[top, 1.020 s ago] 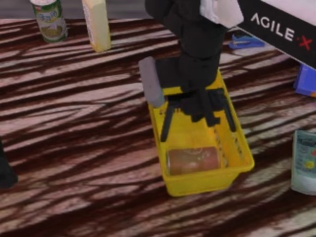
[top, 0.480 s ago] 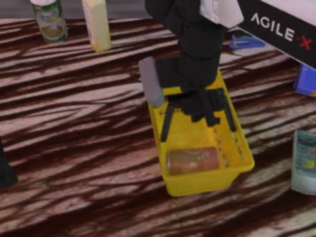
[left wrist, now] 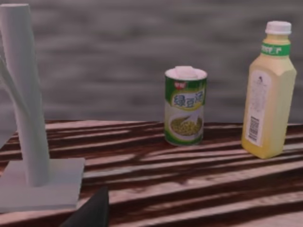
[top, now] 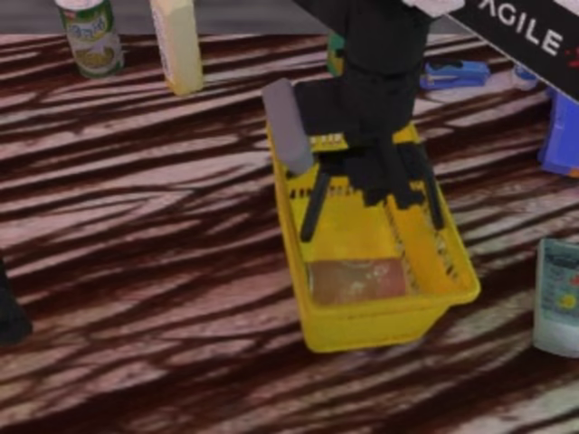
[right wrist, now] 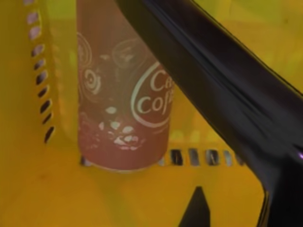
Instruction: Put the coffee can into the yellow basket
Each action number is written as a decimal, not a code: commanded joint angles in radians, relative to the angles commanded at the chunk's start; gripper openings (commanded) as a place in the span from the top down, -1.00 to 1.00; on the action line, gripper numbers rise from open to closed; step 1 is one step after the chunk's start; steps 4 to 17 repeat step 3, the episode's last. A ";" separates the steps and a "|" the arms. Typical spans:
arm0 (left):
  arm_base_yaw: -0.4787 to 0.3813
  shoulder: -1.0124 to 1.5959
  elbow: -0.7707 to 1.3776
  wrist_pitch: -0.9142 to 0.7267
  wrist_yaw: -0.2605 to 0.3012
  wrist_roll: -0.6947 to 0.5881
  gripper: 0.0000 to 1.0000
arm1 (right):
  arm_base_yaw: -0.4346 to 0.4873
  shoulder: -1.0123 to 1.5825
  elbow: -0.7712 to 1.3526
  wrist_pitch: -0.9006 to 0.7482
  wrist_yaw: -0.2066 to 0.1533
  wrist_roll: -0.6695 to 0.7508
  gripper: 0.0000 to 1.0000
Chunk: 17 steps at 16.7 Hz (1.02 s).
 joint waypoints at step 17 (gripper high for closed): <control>0.000 0.000 0.000 0.000 0.000 0.000 -1.00 | -0.010 -0.005 0.061 -0.061 0.000 -0.011 1.00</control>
